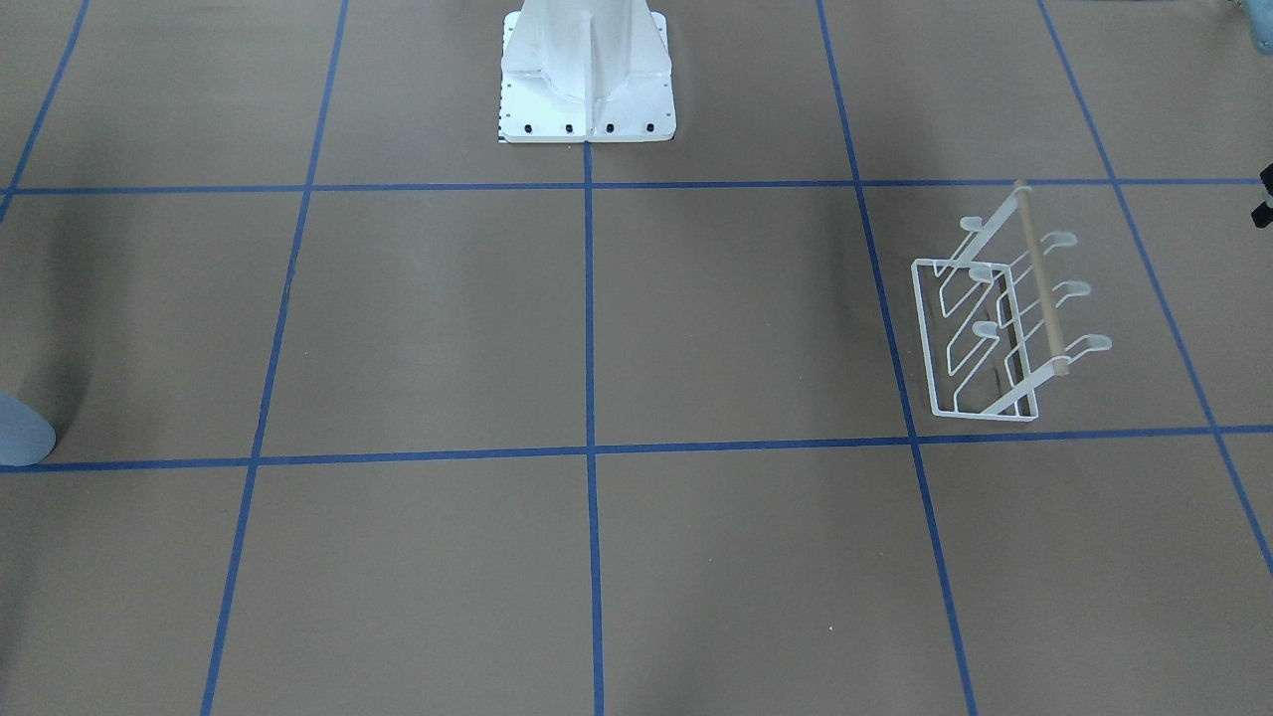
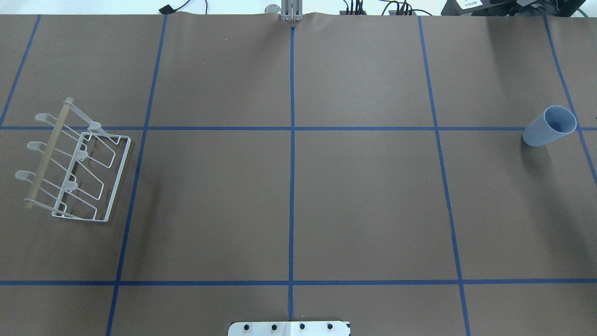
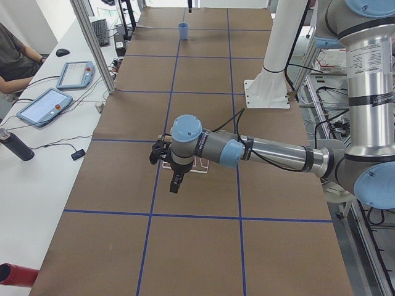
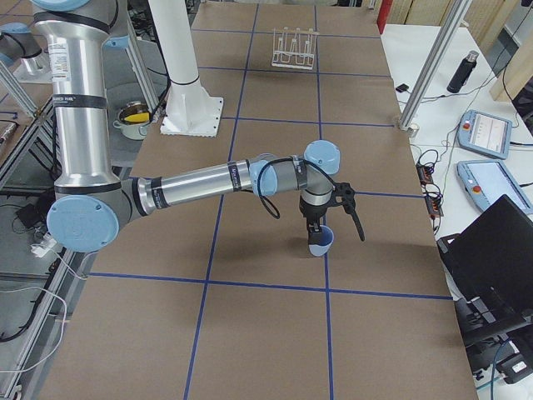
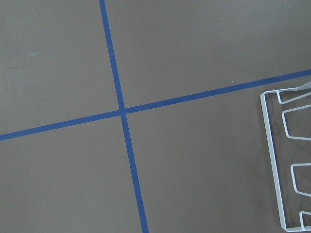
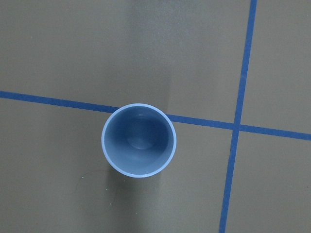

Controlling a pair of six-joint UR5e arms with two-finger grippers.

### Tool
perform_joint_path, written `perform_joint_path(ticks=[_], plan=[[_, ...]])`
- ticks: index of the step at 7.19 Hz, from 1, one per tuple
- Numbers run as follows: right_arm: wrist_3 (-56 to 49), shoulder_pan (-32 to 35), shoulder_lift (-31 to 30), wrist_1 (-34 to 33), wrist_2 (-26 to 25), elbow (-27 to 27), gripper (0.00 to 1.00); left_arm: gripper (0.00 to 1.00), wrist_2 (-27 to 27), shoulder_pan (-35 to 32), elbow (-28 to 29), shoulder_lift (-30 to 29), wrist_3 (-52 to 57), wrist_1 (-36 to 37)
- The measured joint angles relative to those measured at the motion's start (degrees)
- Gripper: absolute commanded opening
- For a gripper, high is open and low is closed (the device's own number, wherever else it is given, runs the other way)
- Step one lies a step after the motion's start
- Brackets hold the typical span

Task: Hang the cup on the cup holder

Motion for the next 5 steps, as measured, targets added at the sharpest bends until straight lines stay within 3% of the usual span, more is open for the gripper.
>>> perform_joint_path(ticks=[5], plan=[[-0.1, -0.1, 0.3, -0.1, 0.1, -0.8, 1.00, 0.99, 0.4, 0.0, 0.3, -0.5, -0.1, 0.0]])
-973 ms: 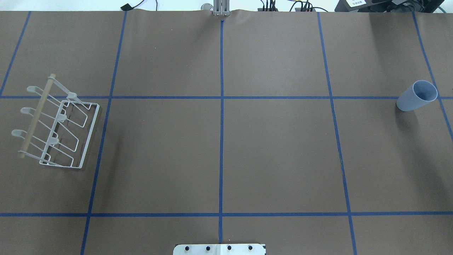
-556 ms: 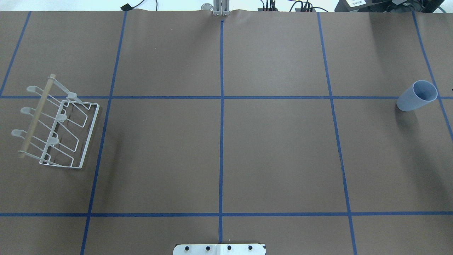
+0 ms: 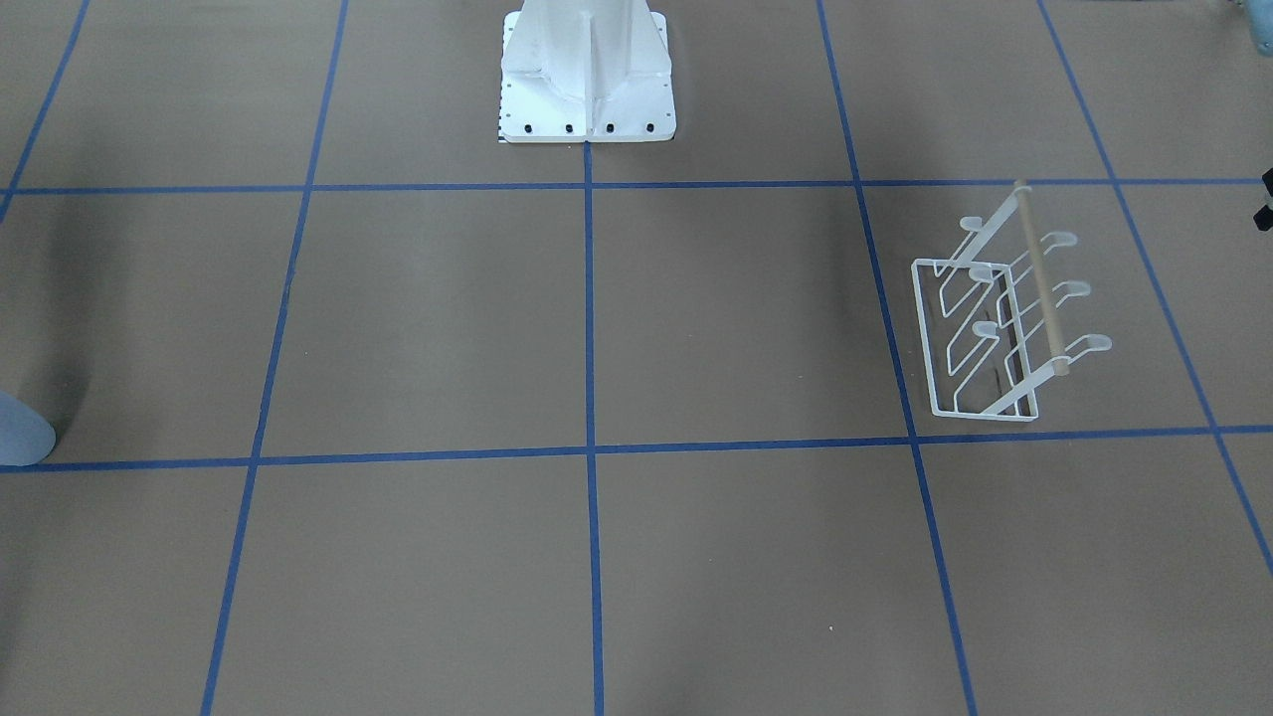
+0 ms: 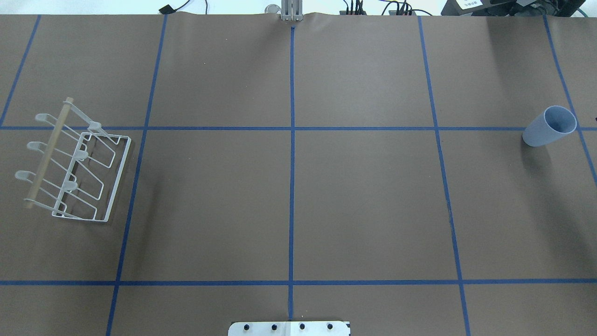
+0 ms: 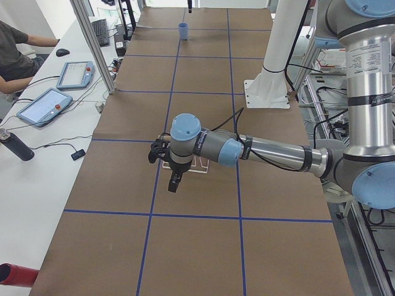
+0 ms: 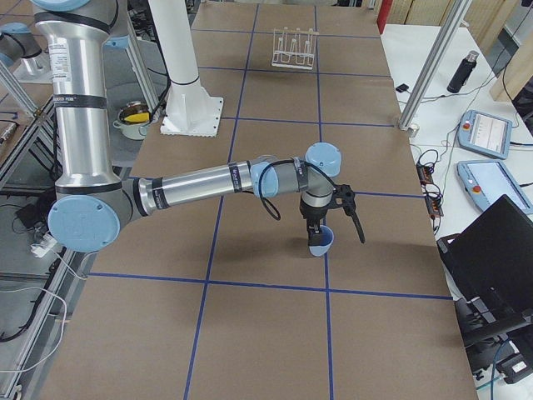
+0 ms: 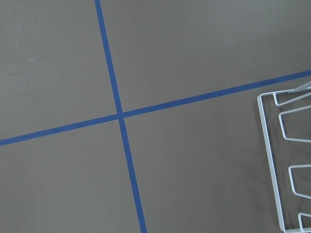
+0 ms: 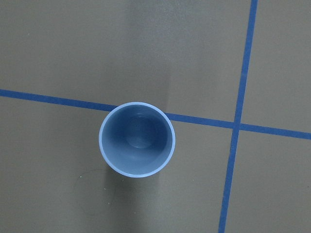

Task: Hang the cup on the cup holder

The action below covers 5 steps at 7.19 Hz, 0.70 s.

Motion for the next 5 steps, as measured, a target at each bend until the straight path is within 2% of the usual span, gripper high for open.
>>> perform_joint_path(ticks=[3, 5], plan=[[0.0, -0.1, 1.4, 0.0, 0.0, -1.3, 1.00, 0.99, 0.0, 0.0, 0.2, -0.1, 0.0, 0.1], [0.3, -1.1, 4.5, 0.0, 0.0, -6.0, 1.00, 0.99, 0.0, 0.0, 0.3, -0.4, 0.0, 0.1]])
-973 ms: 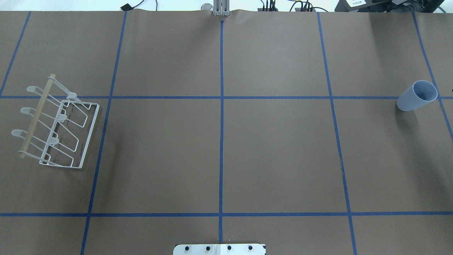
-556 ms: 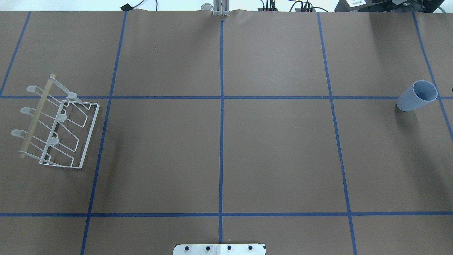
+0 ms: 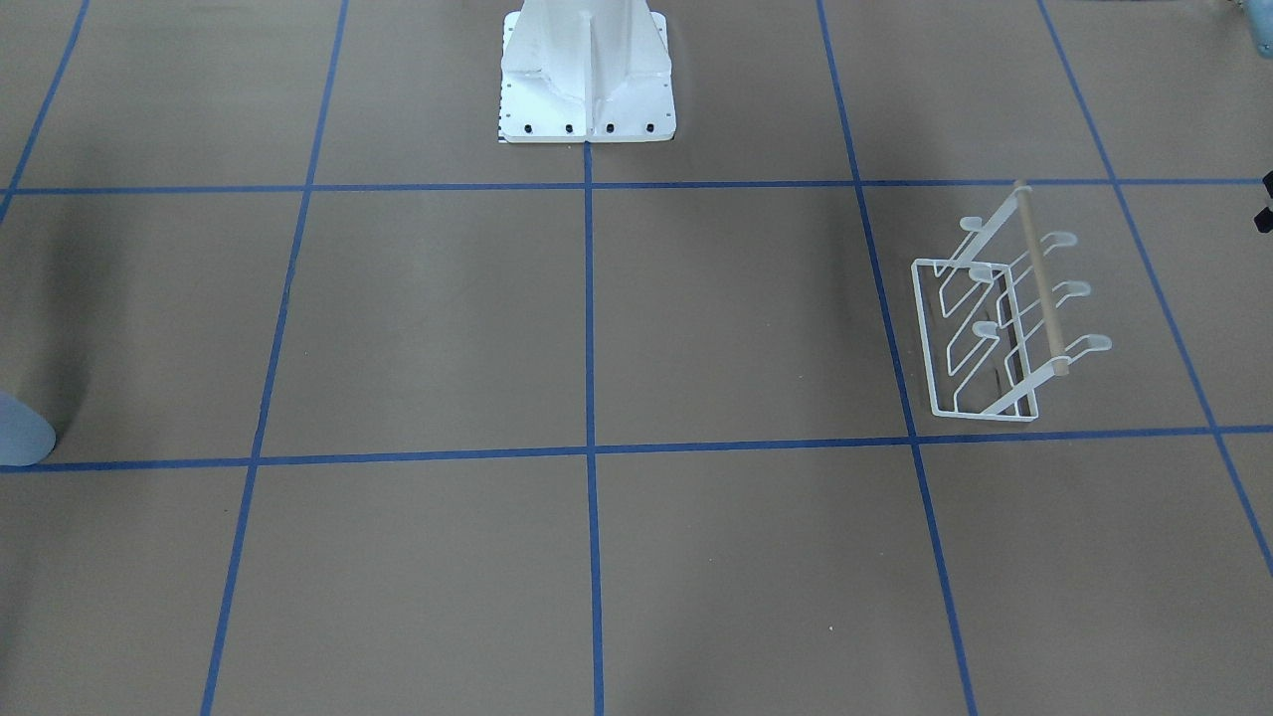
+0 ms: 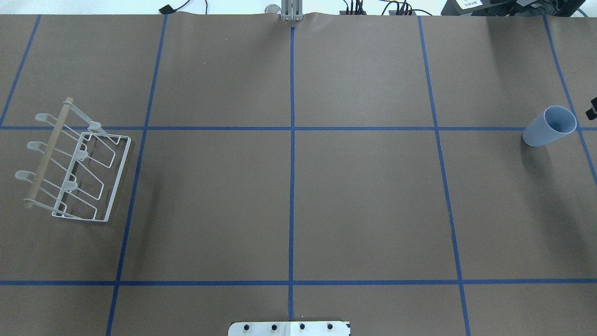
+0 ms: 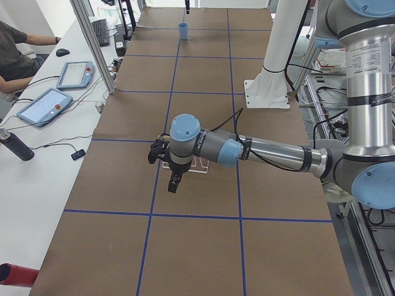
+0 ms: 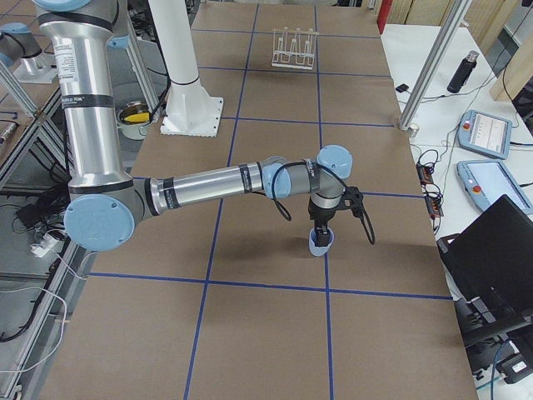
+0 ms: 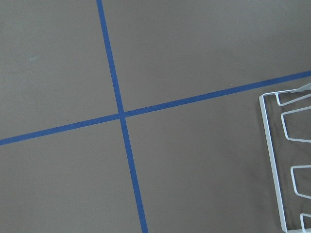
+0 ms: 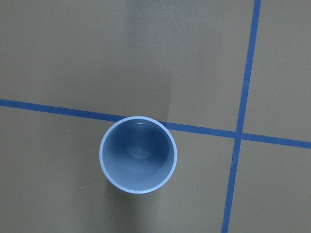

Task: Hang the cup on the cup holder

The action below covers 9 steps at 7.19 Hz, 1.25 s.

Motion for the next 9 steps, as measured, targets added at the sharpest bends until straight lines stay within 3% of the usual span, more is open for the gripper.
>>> perform_joint_path(ticks=[2, 9], plan=[[2.0, -0.5, 2.8, 0.0, 1.0, -4.7, 1.00, 0.99, -0.2, 0.0, 0.0, -0.4, -0.1, 0.1], [4.1, -1.5, 3.1, 5.3, 1.6, -8.1, 1.00, 0.99, -0.2, 0.0, 0.0, -0.8, 0.0, 0.1]])
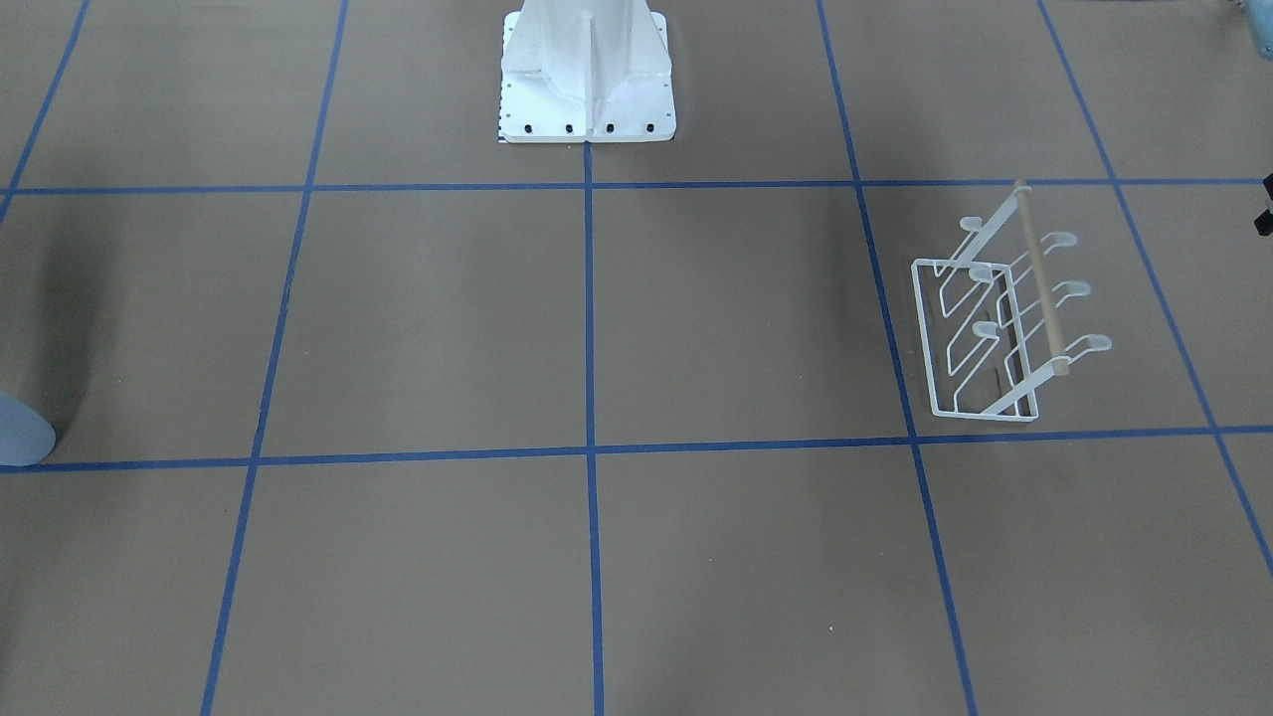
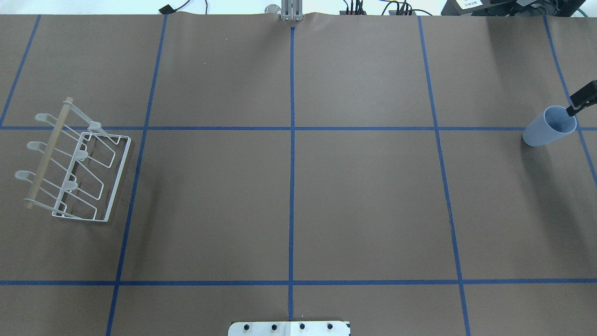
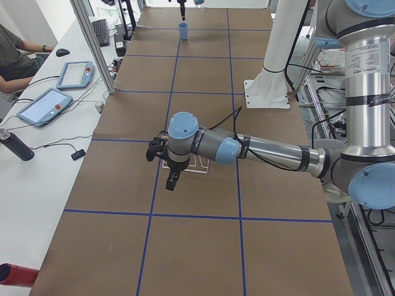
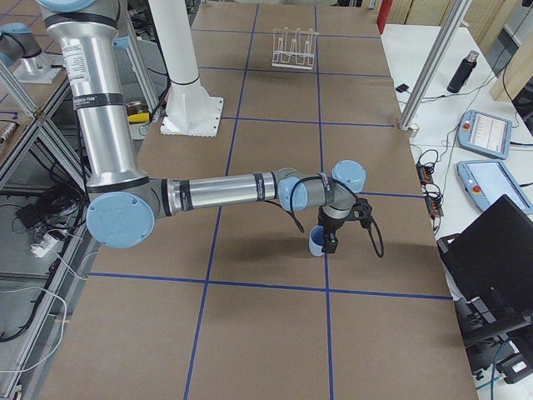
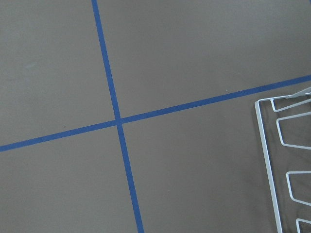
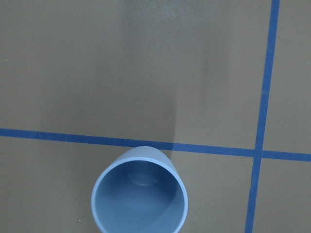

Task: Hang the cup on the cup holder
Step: 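Lower the right gripper onto the rim of the light blue cup and grasp it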

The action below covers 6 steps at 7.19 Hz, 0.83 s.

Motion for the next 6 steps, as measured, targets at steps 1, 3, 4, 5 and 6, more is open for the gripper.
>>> perform_joint_path(ticks=[1, 3, 4, 5, 6], plan=[[1.2, -0.3, 0.1, 0.6, -0.3, -0.4, 1.00, 0.99, 0.0, 0.0, 0.0, -0.1, 0.0, 0.0], [2.7, -1.4, 0.3, 3.1, -0.8, -1.7, 1.00, 0.99, 0.0, 0.0, 0.1, -0.2, 0.0, 0.0], [3.0, -1.7, 0.2, 5.4, -1.0, -2.8, 1.00, 0.99, 0.0, 0.0, 0.2, -0.3, 0.0, -0.1], [3.1, -1.8, 0.2, 7.5, -1.2, -4.2, 1.00, 0.99, 0.0, 0.0, 0.2, -0.3, 0.0, -0.1], [3.2, -1.9, 0.1, 8.8, -1.5, -5.2, 1.00, 0.99, 0.0, 0.0, 0.2, -0.3, 0.0, -0.1]])
